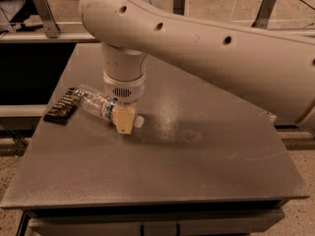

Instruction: Move water bottle near rxbar chocolate

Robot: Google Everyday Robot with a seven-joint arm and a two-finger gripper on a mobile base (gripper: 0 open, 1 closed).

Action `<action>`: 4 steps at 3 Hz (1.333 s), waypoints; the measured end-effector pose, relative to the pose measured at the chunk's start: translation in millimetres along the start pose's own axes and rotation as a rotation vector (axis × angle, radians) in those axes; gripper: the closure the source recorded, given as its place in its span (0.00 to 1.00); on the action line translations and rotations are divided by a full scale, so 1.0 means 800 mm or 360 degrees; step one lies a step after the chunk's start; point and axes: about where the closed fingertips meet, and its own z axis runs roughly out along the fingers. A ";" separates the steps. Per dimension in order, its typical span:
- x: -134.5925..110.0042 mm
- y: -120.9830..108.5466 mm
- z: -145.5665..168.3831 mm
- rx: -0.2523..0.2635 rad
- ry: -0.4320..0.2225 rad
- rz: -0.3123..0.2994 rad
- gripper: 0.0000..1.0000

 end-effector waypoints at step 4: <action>-0.002 0.001 0.000 0.0014 -0.0008 -0.0005 0.00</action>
Offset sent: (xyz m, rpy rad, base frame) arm 0.0000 0.0004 0.0003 0.0014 -0.0023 0.0001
